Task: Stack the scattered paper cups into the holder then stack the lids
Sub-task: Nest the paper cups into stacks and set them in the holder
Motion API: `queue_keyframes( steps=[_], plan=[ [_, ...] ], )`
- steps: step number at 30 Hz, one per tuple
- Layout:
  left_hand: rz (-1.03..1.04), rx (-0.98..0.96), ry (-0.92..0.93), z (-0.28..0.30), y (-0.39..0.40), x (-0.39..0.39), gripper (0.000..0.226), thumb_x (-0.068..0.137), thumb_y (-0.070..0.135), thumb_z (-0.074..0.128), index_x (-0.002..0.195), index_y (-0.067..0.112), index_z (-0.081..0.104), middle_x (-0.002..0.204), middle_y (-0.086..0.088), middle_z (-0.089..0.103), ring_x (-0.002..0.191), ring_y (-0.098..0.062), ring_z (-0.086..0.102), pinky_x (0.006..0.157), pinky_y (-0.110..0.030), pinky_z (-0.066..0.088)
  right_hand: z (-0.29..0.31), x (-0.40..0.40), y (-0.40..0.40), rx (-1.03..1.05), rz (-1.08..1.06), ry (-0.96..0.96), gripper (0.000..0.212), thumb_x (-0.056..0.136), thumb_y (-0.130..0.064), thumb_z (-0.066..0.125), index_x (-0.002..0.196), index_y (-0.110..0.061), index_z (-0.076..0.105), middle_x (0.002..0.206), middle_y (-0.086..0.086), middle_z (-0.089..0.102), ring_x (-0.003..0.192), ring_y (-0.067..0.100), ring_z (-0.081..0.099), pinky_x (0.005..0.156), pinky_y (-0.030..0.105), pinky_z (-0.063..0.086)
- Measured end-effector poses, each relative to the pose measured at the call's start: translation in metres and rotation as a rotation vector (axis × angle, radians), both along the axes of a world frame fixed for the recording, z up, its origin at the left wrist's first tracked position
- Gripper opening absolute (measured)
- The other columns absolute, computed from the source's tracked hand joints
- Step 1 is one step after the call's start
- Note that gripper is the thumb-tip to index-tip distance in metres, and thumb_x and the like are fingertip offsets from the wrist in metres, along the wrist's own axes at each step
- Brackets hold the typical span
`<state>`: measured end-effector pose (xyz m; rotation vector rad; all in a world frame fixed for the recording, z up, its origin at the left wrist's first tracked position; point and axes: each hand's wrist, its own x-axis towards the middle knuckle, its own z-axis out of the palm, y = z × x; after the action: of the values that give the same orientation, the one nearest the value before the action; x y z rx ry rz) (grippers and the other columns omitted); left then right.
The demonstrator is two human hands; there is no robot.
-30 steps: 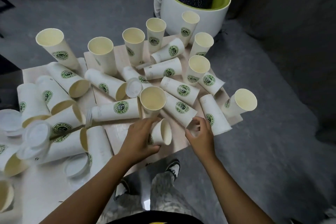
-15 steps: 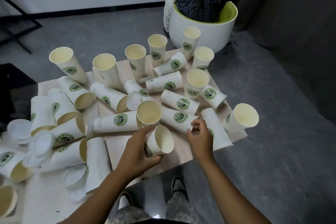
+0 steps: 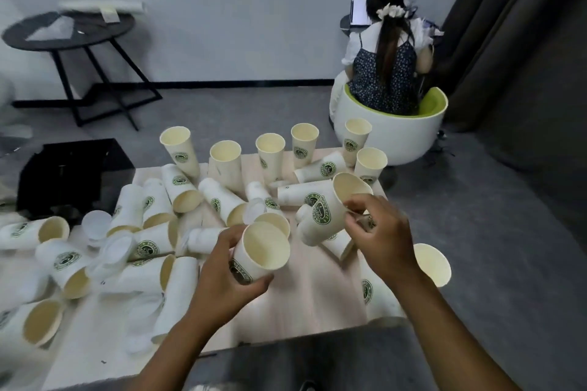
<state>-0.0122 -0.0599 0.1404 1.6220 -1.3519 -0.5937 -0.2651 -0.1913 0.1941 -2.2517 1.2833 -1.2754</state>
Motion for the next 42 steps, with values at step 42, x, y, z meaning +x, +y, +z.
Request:
queue_keyframes(
  steps=[42],
  plan=[
    [0.802, -0.505, 0.03, 0.205, 0.296, 0.417, 0.085, 0.07, 0.017, 0.094, 0.138, 0.026, 0.044, 0.13, 0.011, 0.056, 0.121, -0.02, 0.061, 0.095, -0.049, 0.059, 0.097, 0.485, 0.253, -0.249, 1.013, -0.03, 0.017, 0.08, -0.009, 0.071, 0.096, -0.015, 0.07, 0.091, -0.012, 0.066, 0.084, 0.002, 0.055, 0.074, 0.041, 0.055]
  ],
)
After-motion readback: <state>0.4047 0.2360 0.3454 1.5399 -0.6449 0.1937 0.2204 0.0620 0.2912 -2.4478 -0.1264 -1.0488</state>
